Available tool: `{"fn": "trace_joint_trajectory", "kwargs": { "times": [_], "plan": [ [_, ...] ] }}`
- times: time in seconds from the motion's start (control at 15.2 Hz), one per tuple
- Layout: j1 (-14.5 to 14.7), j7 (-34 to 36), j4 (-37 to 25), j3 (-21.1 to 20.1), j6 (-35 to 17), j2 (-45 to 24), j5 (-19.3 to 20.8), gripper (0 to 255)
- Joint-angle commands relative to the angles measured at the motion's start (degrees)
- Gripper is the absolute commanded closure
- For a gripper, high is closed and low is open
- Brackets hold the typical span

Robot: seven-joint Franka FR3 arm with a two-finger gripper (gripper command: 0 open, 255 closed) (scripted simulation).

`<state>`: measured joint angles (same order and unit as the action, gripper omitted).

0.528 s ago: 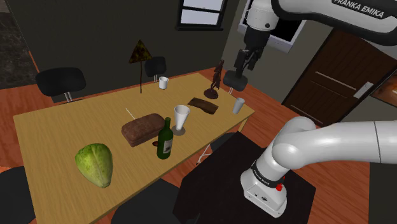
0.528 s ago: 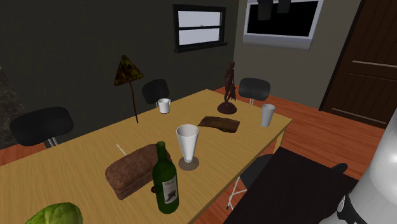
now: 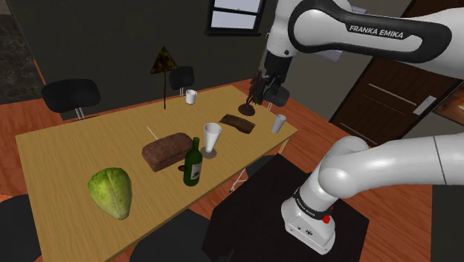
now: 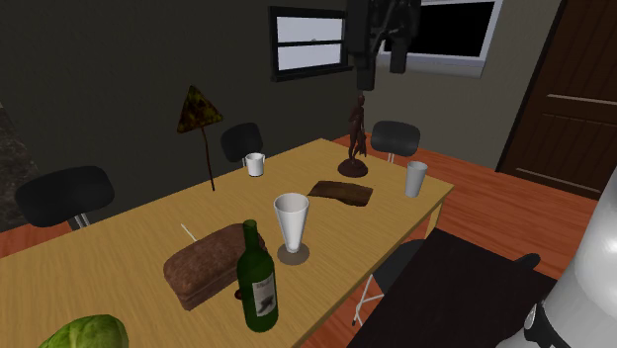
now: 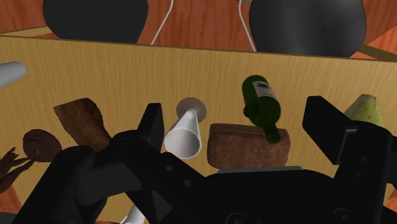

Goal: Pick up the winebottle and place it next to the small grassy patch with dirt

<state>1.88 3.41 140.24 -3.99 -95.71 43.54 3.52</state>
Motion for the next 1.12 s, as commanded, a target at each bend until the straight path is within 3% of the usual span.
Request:
{"fn": "trace_joint_trajectory", "kwargs": {
  "times": [0.0, 0.53, 1.06],
  "plan": [
    [0.3, 0.6, 2.1, -0.3, -4.5, -1.8, -0.6, 0],
    [1.1, 2.7, 6.7, -1.8, -22.7, -13.7, -2.2, 0],
    [1.6, 5.0, 5.5, -3.6, -39.9, -30.4, -2.5, 0]
  ]
}}
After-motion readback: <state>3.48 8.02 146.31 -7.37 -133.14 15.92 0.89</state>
